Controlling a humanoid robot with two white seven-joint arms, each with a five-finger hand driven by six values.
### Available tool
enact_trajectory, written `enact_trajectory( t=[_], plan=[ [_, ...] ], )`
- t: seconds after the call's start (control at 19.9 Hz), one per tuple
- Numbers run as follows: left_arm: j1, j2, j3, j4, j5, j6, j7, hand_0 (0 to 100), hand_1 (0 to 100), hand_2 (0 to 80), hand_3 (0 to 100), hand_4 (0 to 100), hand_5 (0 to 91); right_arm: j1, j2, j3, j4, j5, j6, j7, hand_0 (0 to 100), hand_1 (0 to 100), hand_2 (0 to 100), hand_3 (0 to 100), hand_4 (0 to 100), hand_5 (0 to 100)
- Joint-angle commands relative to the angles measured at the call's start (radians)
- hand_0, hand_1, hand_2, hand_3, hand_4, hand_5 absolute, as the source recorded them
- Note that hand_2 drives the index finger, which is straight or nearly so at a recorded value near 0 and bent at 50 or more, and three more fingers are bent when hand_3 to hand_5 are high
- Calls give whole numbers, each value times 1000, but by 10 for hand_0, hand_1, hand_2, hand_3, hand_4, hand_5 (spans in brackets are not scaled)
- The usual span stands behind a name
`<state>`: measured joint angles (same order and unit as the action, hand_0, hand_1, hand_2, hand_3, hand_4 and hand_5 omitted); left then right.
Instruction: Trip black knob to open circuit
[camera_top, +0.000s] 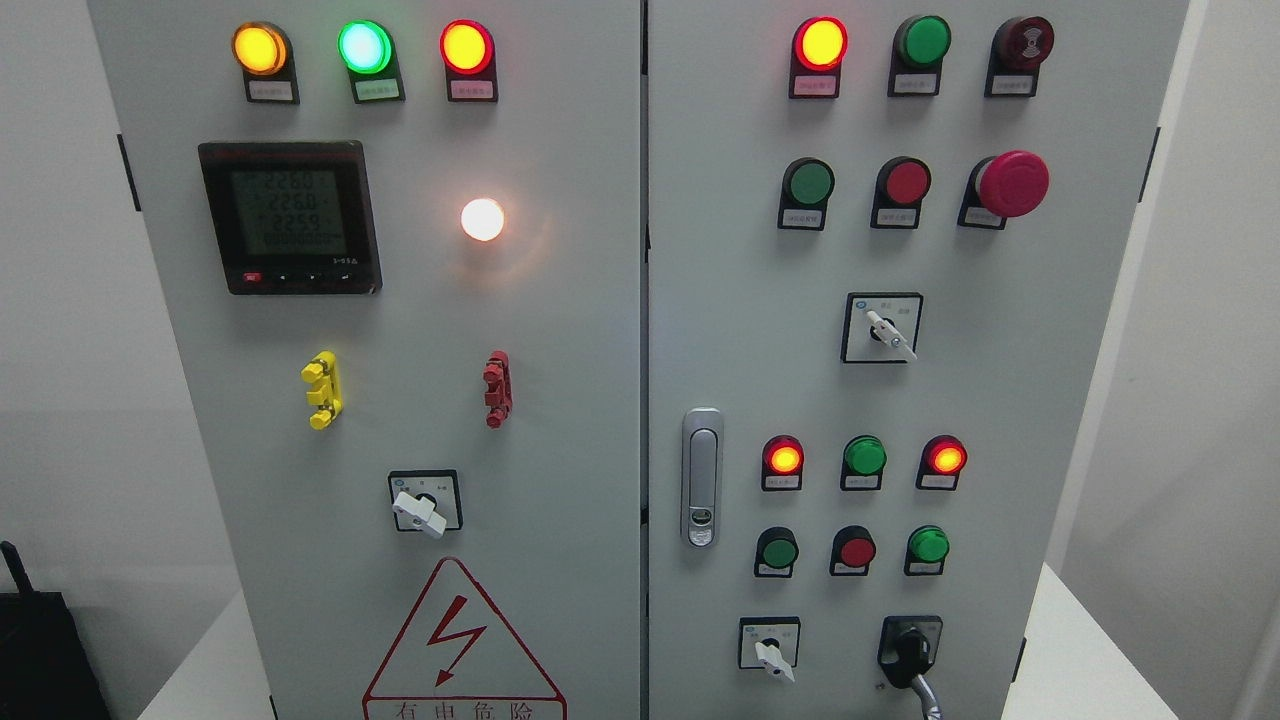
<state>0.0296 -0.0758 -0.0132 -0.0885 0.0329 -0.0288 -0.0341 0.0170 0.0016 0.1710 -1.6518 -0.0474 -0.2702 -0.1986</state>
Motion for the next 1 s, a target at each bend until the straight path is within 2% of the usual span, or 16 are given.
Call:
enact_trajectory(
  t=[0.0,0.95],
  plan=[
    [0,-1,1,1,2,1,0,120,389,0,0,0,0,-25,6,41,-43,8,-29,28,802,866,0,1000,963,864],
    [0,-1,1,1,2,1,0,120,389,0,0,0,0,-34,8,47,-42,8,-29,30,805,867,0,1000,962,864]
  ],
)
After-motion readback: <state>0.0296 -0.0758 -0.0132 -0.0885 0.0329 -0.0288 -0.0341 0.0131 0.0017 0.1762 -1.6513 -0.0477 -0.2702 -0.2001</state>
